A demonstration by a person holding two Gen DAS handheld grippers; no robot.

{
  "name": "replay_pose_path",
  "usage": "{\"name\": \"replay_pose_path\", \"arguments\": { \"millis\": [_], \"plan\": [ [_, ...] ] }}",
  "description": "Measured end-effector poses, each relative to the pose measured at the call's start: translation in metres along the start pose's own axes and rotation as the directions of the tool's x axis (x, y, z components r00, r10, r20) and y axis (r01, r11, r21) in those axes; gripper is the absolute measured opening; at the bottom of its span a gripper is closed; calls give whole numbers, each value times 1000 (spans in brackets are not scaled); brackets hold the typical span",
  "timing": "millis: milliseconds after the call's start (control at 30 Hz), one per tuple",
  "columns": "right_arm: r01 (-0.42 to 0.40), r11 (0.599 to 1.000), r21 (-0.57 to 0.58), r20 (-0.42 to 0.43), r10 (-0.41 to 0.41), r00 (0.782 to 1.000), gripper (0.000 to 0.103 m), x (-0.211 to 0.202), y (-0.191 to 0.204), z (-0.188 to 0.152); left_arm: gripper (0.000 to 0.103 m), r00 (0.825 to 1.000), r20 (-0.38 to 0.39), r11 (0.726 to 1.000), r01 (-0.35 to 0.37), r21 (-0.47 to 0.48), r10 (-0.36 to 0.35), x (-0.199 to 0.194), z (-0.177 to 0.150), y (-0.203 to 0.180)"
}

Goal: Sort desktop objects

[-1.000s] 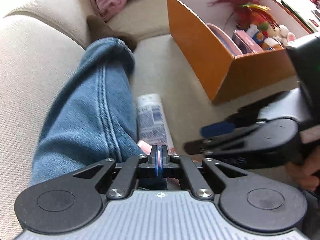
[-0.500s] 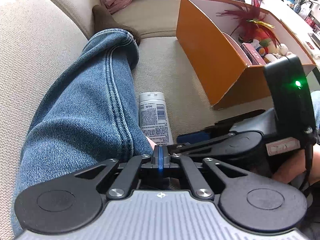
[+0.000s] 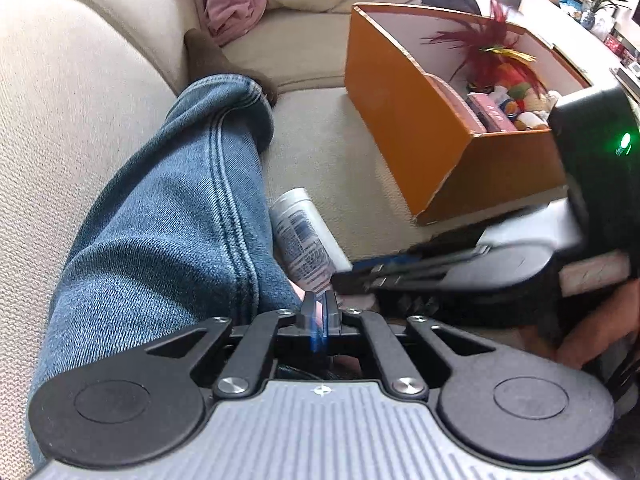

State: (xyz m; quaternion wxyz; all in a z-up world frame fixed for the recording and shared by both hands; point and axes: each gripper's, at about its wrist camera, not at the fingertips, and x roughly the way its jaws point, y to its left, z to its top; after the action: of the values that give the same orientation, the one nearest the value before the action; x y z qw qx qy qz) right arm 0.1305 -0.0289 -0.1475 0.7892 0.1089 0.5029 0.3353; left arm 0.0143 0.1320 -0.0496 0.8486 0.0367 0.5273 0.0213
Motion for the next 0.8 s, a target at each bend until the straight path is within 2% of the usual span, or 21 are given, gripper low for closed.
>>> {"name": "replay_pose_path", "arguments": {
  "millis": [200,367,433,533,700,800],
  "plan": [
    [-6,1000,19,64,5,998,10,-44,0,4,6,999,49,999,-10,40,8,-14,-5,-18],
    [-4,1000,13,117,3,993,10,-60,6,16,17,997,76,996,-1,88,-6,-25,-5,-36],
    [15,1000,25,100,-17,995,10,-49,4,19,18,996,84,995,9,102,-17,-26,-3,-41],
    [1,999,45,99,-5,995,10,-47,0,19,18,996,82,994,18,103,-26,-24,-1,-46],
    [-87,994,69,73,82,994,18,-36,-2,24,19,997,73,995,13,96,-20,-21,0,-50],
    [-114,990,88,70,108,992,21,-32,-3,24,23,996,81,997,16,81,-23,-24,0,-48]
  ]
}}
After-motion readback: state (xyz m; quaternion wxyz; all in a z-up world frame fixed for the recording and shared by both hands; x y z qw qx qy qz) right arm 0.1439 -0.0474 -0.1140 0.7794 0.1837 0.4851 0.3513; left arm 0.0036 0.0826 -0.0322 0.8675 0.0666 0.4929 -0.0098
